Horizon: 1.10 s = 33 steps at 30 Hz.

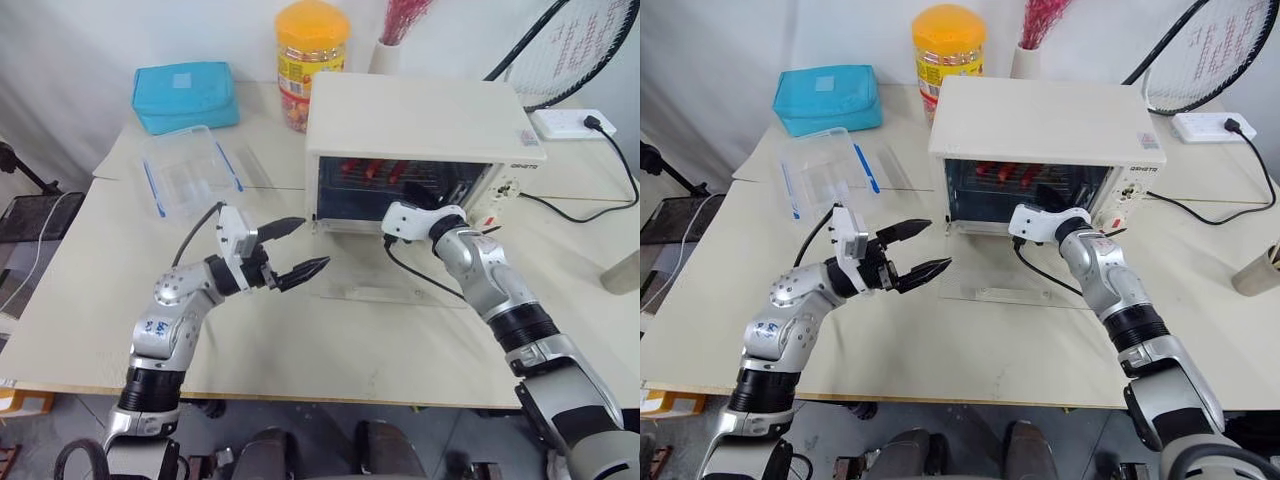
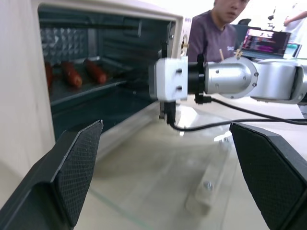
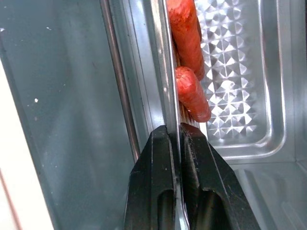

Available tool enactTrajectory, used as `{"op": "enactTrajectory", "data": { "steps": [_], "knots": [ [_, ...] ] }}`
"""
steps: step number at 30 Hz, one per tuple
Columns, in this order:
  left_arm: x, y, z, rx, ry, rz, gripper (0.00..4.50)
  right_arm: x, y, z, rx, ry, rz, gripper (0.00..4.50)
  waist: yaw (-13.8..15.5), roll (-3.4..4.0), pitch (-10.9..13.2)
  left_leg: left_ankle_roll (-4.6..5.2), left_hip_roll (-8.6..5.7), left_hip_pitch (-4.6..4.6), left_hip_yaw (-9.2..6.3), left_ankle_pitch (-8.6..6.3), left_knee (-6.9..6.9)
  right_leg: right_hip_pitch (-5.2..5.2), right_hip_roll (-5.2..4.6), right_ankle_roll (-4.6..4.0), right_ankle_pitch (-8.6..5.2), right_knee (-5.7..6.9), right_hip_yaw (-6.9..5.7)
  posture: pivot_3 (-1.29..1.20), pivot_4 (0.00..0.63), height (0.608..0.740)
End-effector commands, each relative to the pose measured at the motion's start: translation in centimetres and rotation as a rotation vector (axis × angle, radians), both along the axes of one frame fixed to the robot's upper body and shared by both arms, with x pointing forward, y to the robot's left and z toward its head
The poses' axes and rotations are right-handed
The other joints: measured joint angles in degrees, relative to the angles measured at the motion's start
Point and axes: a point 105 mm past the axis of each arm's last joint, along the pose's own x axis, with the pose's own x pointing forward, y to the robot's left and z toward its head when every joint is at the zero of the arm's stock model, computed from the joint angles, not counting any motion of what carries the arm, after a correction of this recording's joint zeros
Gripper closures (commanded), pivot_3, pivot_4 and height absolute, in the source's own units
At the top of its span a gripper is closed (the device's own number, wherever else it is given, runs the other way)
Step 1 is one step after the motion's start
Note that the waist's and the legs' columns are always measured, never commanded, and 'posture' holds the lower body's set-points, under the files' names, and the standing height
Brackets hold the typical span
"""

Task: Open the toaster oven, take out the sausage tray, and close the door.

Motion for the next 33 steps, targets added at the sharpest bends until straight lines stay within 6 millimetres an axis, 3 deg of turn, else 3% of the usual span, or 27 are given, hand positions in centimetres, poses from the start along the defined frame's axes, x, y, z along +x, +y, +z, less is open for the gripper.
{"op": "enactTrajectory", "data": {
  "steps": [1, 8, 16, 27, 33],
  "knots": [
    [1.0, -1.1, 1.1, -0.011, -0.052, -0.025, 0.00, -0.5, 0.2, 2.2, 0.045, -0.091, 0.026, 4.49, 0.1, 0.00, 0.0, 0.00, 0.00, 0.00, 0.00, 0.00, 0.00, 0.00, 0.02, 0.00, 0.00, 0.00, -0.01, 0.00, 0.150, 0.740],
    [3.4, -2.9, 2.6, -0.073, -0.093, -0.014, 0.00, -1.5, 1.3, 3.7, 0.032, -0.139, 0.106, 4.49, 0.0, -0.03, 0.0, -0.01, 0.00, -0.12, -0.01, 0.01, -0.05, -0.13, 0.04, 0.00, 0.00, -0.02, -0.07, 0.00, 0.150, 0.740],
    [5.0, -2.0, 2.8, -0.066, -0.099, 0.000, 0.00, -3.3, 1.7, 3.1, -0.002, -0.069, 0.167, 4.49, -0.2, -0.03, 0.0, -0.02, 0.04, -0.27, 0.17, 0.01, -0.10, -0.47, 0.05, 0.00, 0.00, 0.07, -0.08, 0.00, 0.150, 0.740],
    [6.0, -0.6, 2.1, -0.042, 0.010, 0.026, 0.00, -9.9, 1.3, 0.6, 0.012, 0.000, 0.160, 4.49, 0.2, -0.03, 0.0, 0.00, 0.03, -0.77, 0.14, 0.04, 0.07, -0.93, 0.04, 0.00, 0.00, 0.28, -0.23, 0.00, 0.150, 0.740],
    [5.1, -0.6, 2.3, -0.029, 0.022, -0.049, 0.00, -13.1, 1.3, -0.7, -0.006, 0.034, 0.167, 4.49, 0.3, -0.03, 0.0, 0.00, 0.02, -0.78, 0.13, 0.10, 0.31, -0.88, 0.03, 0.00, 0.00, 0.39, -0.21, 0.00, 0.150, 0.740]
  ]
}}
